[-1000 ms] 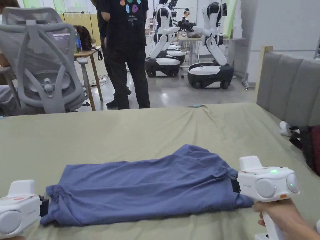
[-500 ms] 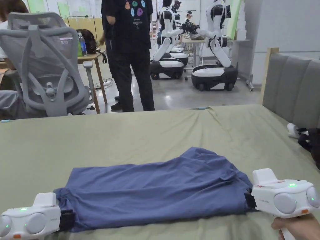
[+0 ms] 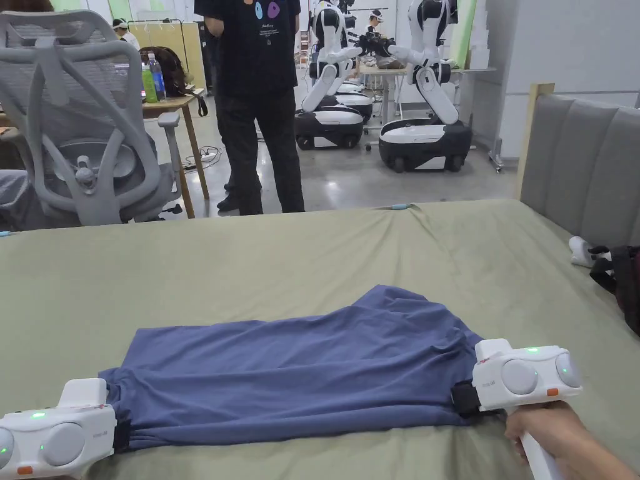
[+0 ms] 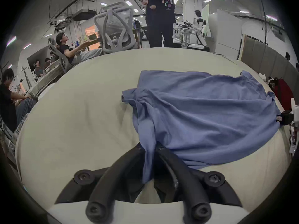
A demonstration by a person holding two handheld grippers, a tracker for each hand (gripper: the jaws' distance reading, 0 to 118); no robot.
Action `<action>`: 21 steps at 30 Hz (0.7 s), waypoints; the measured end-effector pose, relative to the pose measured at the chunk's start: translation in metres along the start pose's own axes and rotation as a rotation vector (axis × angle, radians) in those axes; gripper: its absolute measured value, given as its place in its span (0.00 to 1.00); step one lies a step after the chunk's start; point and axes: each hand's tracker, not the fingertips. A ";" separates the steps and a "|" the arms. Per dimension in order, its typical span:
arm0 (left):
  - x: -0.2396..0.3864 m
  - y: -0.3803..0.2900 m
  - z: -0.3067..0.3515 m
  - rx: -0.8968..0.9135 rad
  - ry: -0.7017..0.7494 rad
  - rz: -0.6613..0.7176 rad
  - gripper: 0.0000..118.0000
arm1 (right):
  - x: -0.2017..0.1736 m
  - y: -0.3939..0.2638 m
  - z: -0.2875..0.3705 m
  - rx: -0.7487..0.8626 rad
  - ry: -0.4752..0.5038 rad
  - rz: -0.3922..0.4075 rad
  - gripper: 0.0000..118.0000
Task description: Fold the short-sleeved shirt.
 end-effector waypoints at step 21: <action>-0.018 -0.094 0.073 -0.096 -0.107 -0.056 0.05 | 0.007 -0.079 0.042 -0.092 0.079 0.115 0.09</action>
